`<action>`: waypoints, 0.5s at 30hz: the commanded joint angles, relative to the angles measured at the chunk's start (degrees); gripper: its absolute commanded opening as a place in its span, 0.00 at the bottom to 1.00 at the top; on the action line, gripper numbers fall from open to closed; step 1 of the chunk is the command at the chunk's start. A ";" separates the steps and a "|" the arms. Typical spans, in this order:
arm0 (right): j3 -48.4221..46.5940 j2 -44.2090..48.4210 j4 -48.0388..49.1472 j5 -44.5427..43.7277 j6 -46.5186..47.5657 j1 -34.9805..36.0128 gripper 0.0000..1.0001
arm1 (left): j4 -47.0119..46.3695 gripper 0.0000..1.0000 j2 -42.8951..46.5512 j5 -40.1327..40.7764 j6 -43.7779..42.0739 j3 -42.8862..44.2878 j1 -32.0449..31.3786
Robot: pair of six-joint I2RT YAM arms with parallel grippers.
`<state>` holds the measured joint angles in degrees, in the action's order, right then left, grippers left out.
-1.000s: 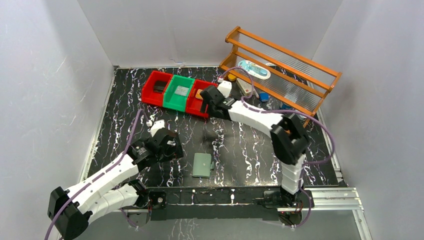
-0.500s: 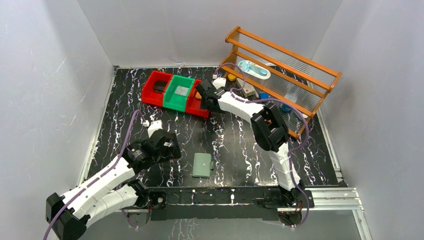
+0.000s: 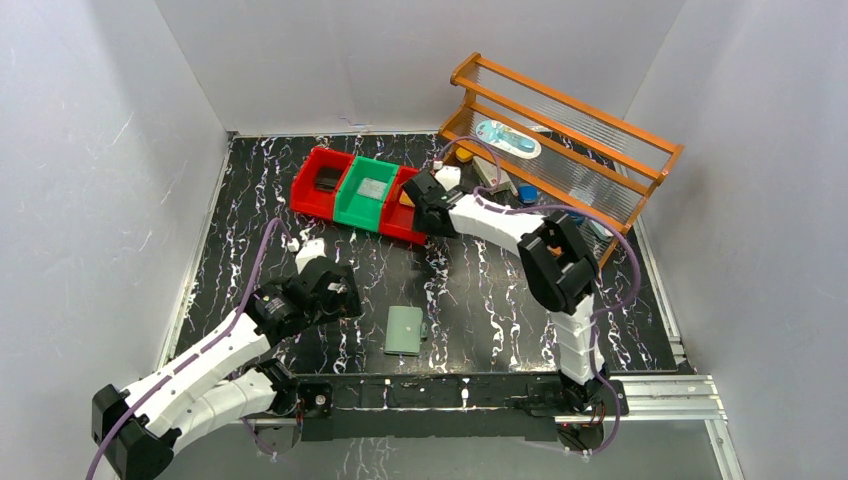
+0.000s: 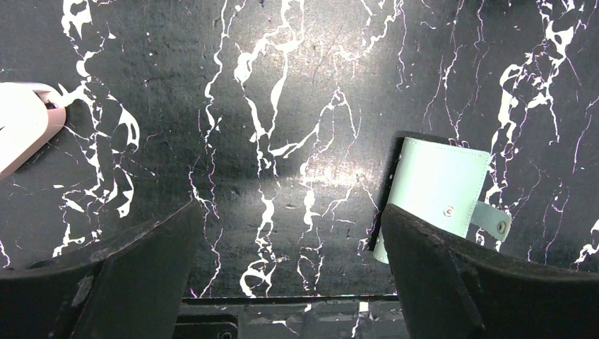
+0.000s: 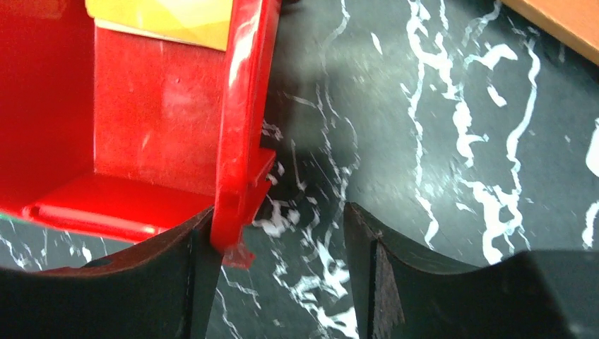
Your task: Take the credit cards out of the card holder
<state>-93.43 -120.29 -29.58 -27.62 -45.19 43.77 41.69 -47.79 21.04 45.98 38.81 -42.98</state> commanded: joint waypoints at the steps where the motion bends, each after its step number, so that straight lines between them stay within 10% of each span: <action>1: 6.59 9.18 3.50 1.42 1.67 -0.05 0.67 | 1.34 0.98 -0.11 1.11 -0.22 2.30 -0.17; 15: 29.76 29.11 6.45 -1.61 3.58 0.02 0.64 | -0.09 0.98 -0.23 -1.82 0.50 1.69 -0.18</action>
<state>-66.41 -96.18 -25.23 -25.85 -42.96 43.77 41.63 -48.31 19.84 46.11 39.16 -42.98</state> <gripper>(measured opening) 0.642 0.982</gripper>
